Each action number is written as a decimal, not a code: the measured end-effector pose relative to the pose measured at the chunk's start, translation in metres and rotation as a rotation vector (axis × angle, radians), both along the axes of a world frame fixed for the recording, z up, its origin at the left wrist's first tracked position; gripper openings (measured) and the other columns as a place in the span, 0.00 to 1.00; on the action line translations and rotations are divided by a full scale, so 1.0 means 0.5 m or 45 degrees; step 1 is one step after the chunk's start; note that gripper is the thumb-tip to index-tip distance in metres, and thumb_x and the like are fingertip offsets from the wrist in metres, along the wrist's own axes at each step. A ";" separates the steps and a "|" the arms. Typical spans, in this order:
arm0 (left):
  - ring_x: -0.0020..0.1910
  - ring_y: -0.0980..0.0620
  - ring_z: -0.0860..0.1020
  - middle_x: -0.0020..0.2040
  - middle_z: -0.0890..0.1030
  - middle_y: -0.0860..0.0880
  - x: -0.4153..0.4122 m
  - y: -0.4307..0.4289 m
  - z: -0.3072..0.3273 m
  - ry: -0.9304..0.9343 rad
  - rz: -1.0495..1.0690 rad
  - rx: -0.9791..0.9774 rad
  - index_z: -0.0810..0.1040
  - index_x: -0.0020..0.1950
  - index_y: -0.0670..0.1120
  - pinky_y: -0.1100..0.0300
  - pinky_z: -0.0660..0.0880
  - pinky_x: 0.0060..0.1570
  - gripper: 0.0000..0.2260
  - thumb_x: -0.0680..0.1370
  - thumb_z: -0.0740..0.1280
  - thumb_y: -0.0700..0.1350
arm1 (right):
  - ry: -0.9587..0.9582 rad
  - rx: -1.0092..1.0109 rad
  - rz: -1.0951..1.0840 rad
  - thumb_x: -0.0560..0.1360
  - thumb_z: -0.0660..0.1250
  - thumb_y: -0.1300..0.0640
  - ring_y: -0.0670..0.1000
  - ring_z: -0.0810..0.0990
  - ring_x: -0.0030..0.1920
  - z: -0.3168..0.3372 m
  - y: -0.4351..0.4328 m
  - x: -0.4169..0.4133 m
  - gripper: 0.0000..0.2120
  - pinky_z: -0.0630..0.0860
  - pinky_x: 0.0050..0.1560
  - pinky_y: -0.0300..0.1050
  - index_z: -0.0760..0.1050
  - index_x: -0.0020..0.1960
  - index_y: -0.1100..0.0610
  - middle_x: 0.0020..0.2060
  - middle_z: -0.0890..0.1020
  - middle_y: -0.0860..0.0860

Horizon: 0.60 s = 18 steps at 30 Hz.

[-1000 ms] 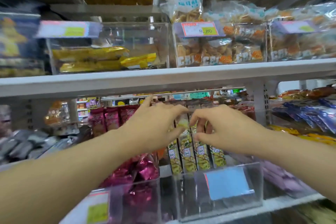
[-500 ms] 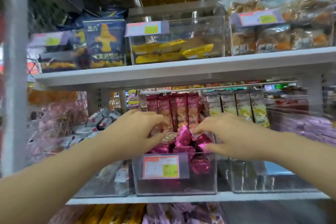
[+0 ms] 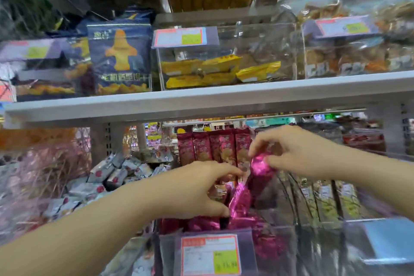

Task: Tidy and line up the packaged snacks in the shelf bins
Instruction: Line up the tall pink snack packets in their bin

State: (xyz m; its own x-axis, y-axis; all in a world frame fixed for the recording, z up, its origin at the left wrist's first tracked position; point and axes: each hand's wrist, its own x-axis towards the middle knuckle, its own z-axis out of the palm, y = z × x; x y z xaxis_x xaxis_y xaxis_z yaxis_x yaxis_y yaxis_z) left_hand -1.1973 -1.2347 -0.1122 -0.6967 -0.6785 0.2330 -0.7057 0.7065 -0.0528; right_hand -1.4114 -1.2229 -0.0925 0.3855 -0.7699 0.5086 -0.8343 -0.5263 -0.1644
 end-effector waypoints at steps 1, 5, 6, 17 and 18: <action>0.61 0.64 0.66 0.70 0.65 0.62 -0.005 -0.007 0.003 0.005 -0.023 0.012 0.59 0.72 0.63 0.75 0.60 0.52 0.30 0.74 0.69 0.55 | -0.118 -0.020 -0.006 0.74 0.64 0.66 0.38 0.76 0.30 0.011 -0.017 -0.001 0.16 0.74 0.36 0.34 0.78 0.40 0.45 0.38 0.81 0.41; 0.57 0.65 0.70 0.65 0.70 0.61 -0.025 -0.032 0.013 0.034 -0.145 0.058 0.67 0.67 0.62 0.78 0.65 0.53 0.25 0.73 0.71 0.54 | -0.443 -0.024 -0.019 0.75 0.63 0.62 0.50 0.82 0.45 0.029 -0.089 0.014 0.12 0.75 0.51 0.46 0.81 0.38 0.51 0.43 0.85 0.51; 0.57 0.64 0.71 0.63 0.70 0.60 -0.030 -0.036 0.013 0.038 -0.169 0.073 0.68 0.66 0.62 0.73 0.68 0.56 0.23 0.73 0.72 0.54 | -0.511 0.003 0.017 0.75 0.64 0.59 0.51 0.81 0.48 0.031 -0.103 0.020 0.09 0.74 0.54 0.46 0.82 0.40 0.52 0.44 0.85 0.52; 0.43 0.63 0.77 0.48 0.81 0.58 -0.050 -0.088 0.031 0.247 -0.127 0.080 0.74 0.53 0.56 0.64 0.74 0.47 0.14 0.71 0.74 0.52 | -0.205 -0.292 -0.044 0.70 0.72 0.49 0.45 0.76 0.45 0.013 -0.215 0.028 0.21 0.70 0.45 0.32 0.75 0.61 0.54 0.45 0.79 0.47; 0.42 0.63 0.78 0.45 0.81 0.57 -0.045 -0.097 0.037 0.318 -0.088 0.063 0.74 0.51 0.55 0.63 0.75 0.47 0.14 0.70 0.75 0.52 | -0.209 -0.318 -0.058 0.70 0.72 0.48 0.50 0.77 0.50 0.010 -0.222 0.025 0.21 0.72 0.51 0.39 0.75 0.60 0.54 0.50 0.80 0.51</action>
State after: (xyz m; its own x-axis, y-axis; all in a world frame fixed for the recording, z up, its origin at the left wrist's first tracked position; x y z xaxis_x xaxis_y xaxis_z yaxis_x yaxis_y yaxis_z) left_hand -1.2199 -1.2832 -0.0938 -0.6670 -0.6460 0.3712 -0.6423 0.7510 0.1528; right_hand -1.3987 -1.3341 -0.0876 0.2505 -0.6275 0.7372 -0.8308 -0.5303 -0.1691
